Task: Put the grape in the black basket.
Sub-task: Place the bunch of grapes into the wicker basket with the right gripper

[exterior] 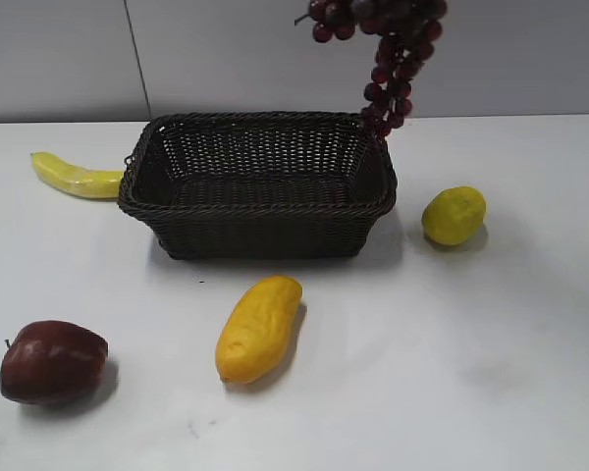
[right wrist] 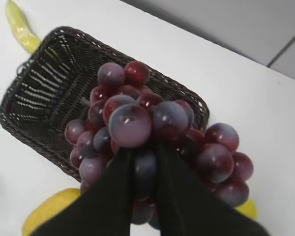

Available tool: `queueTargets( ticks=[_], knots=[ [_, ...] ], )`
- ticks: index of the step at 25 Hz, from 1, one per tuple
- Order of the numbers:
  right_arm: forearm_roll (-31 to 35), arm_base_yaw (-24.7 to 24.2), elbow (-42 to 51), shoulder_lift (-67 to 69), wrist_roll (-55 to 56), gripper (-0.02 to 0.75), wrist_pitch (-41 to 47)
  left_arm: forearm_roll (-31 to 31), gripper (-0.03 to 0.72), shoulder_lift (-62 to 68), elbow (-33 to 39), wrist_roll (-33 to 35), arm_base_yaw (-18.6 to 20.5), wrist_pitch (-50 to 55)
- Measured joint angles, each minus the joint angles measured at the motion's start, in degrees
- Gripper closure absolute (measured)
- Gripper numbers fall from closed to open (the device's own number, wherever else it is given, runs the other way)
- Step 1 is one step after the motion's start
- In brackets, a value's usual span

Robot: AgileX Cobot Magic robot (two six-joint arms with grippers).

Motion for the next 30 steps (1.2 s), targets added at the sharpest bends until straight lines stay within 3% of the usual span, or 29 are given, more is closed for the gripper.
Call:
queueTargets(
  ticks=[6, 15, 25, 28, 30],
  knots=[
    [7.8, 1.9, -3.4, 7.5, -1.0, 0.658, -1.0, 0.0, 0.451, 0.0, 0.0, 0.0, 0.0, 0.0],
    [8.1, 2.6, -3.4, 18.2, -1.4, 0.658, -5.2, 0.0, 0.451, 0.0, 0.0, 0.0, 0.0, 0.0],
    [7.5, 2.6, -3.4, 26.0, -1.5, 0.661, -3.9, 0.0, 0.451, 0.0, 0.0, 0.0, 0.0, 0.0],
    [7.5, 2.6, -3.4, 26.2, -1.5, 0.562, -2.2, 0.0, 0.451, 0.0, 0.0, 0.0, 0.0, 0.0],
    [7.6, 2.6, -3.5, 26.2, -1.5, 0.393, -2.0, 0.0, 0.451, 0.0, 0.0, 0.0, 0.0, 0.0]
  ],
)
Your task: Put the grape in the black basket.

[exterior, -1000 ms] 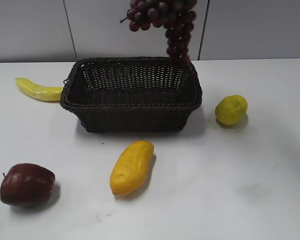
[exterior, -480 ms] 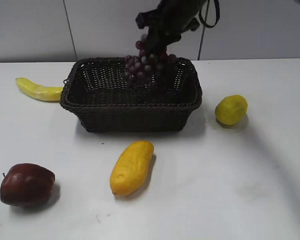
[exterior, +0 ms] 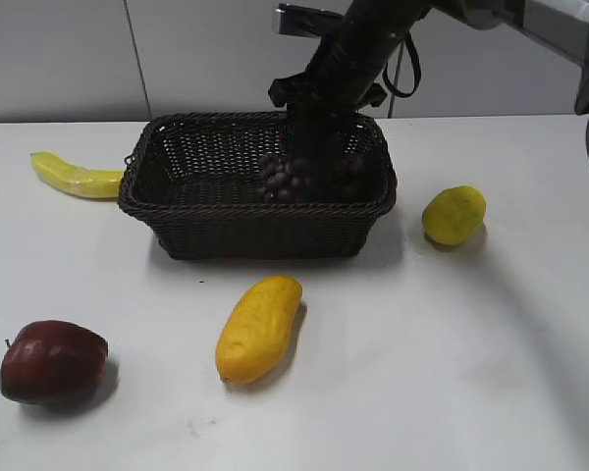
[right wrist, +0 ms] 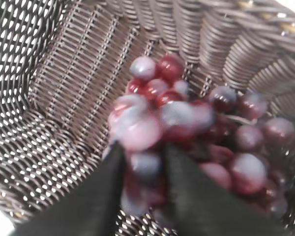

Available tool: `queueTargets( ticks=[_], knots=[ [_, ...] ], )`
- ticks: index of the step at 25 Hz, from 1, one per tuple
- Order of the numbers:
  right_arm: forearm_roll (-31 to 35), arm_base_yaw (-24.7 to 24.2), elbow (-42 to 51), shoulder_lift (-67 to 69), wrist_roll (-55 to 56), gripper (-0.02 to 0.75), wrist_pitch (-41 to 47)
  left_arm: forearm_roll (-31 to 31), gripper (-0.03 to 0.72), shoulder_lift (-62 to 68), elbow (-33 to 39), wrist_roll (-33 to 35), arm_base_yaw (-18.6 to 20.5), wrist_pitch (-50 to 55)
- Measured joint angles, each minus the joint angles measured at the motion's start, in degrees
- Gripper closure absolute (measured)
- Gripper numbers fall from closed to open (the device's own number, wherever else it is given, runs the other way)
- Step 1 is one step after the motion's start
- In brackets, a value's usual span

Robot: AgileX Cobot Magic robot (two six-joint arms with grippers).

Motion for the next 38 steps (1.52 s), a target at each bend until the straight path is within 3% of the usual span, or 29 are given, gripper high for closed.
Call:
queueTargets(
  ticks=[3, 6, 14, 20, 24, 38],
  knots=[
    [0.1, 0.0, -0.4, 0.0, 0.0, 0.171, 0.7, 0.0, 0.451, 0.0, 0.0, 0.0, 0.0, 0.0],
    [-0.1, 0.0, -2.4, 0.0, 0.0, 0.099, 1.1, 0.0, 0.451, 0.0, 0.0, 0.0, 0.0, 0.0],
    [-7.0, 0.0, -14.0, -0.7, 5.7, 0.110, 1.3, 0.0, 0.451, 0.0, 0.0, 0.0, 0.0, 0.0],
    [-15.9, -0.8, -15.0, -5.6, 9.6, 0.141, 1.4, 0.0, 0.451, 0.0, 0.0, 0.0, 0.0, 0.0],
    [-16.2, -3.7, -13.5, -9.4, 10.8, 0.145, 1.4, 0.0, 0.451, 0.0, 0.0, 0.0, 0.0, 0.0],
    [-21.0, -20.1, 26.2, -31.4, 8.9, 0.146, 1.3, 0.0, 0.451, 0.0, 0.0, 0.0, 0.0, 0.0]
  ],
)
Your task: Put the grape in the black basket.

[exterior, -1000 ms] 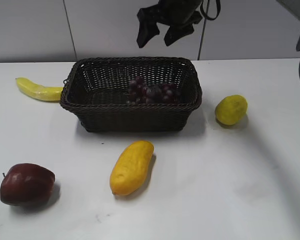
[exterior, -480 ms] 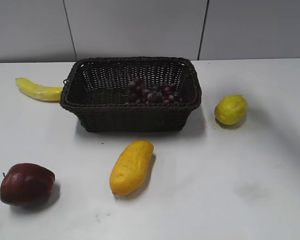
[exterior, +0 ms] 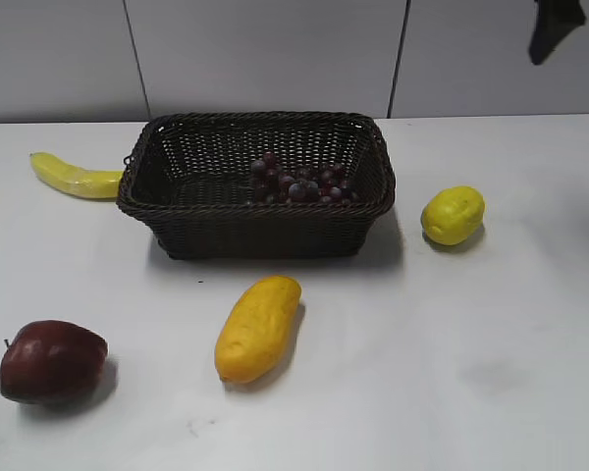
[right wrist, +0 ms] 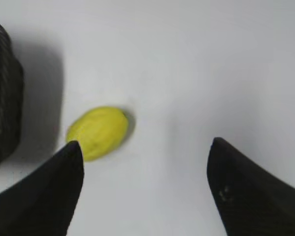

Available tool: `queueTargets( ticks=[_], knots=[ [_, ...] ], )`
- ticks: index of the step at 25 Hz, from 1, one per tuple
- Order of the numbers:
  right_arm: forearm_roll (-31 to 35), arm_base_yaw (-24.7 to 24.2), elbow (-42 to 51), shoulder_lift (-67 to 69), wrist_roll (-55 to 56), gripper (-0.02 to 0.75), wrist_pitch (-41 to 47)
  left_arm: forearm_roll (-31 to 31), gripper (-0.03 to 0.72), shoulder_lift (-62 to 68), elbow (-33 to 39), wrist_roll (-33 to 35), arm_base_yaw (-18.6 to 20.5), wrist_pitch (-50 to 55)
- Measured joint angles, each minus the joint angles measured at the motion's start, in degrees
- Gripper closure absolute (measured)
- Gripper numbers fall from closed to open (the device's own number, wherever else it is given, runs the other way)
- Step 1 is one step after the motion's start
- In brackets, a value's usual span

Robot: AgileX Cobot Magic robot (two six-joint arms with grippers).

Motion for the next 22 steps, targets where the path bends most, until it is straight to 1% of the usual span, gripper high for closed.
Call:
queueTargets(
  ticks=[2, 7, 14, 17, 22],
  knots=[
    [-0.3, -0.7, 6.5, -4.7, -0.6, 0.146, -0.7, 0.0, 0.451, 0.0, 0.0, 0.0, 0.0, 0.0],
    [-0.2, -0.7, 26.1, -17.6, -1.1, 0.146, -8.5, 0.0, 0.451, 0.0, 0.0, 0.0, 0.0, 0.0],
    [-0.2, -0.7, 48.4, -34.5, -1.3, 0.146, -15.5, 0.0, 0.451, 0.0, 0.0, 0.0, 0.0, 0.0],
    [-0.2, -0.7, 56.0, -40.8, -1.3, 0.146, -17.4, 0.0, 0.451, 0.0, 0.0, 0.0, 0.0, 0.0],
    [-0.2, -0.7, 65.1, -51.1, -1.4, 0.146, -18.5, 0.0, 0.451, 0.0, 0.0, 0.0, 0.0, 0.0]
  ],
)
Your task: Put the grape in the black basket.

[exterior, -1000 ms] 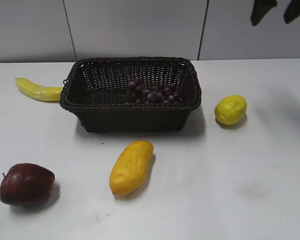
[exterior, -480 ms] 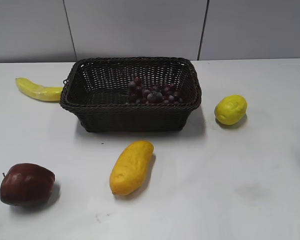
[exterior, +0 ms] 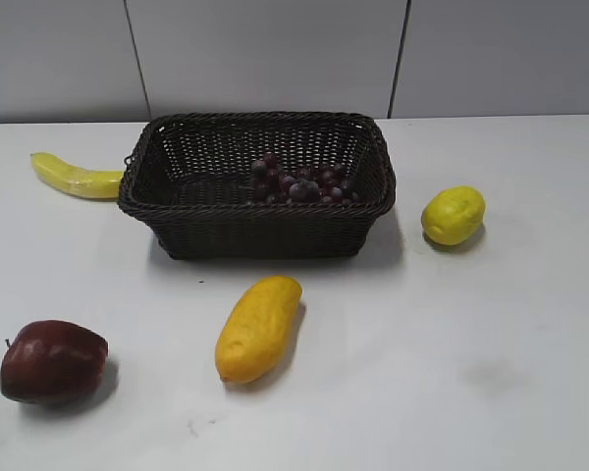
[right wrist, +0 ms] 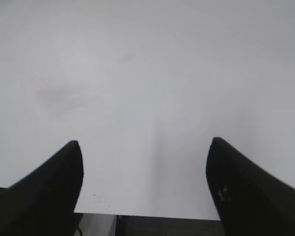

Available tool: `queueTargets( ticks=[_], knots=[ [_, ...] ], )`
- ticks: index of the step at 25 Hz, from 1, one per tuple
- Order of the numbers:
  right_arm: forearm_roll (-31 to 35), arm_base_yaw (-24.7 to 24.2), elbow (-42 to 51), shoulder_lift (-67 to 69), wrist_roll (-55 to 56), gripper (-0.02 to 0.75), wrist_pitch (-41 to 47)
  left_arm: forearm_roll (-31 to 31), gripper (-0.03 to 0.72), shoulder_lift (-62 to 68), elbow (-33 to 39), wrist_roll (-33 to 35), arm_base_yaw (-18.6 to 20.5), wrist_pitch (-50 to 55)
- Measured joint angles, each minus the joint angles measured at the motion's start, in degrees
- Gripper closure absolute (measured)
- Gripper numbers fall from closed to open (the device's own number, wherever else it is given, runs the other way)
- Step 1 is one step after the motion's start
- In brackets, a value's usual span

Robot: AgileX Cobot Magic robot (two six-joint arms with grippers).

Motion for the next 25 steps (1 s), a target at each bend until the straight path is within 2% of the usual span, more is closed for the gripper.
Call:
queueTargets(
  ticks=[9, 14, 25],
  knots=[
    [0.0, 0.0, 10.2, -17.0, 0.0, 0.146, 0.1, 0.0, 0.451, 0.0, 0.0, 0.0, 0.0, 0.0],
    [0.5, 0.0, 10.8, -24.8, 0.0, 0.146, 0.4, 0.0, 0.451, 0.0, 0.0, 0.0, 0.0, 0.0],
    [0.6, 0.0, 11.6, -34.1, 0.1, 0.147, 8.3, 0.0, 0.451, 0.0, 0.0, 0.0, 0.0, 0.0]
  ],
)
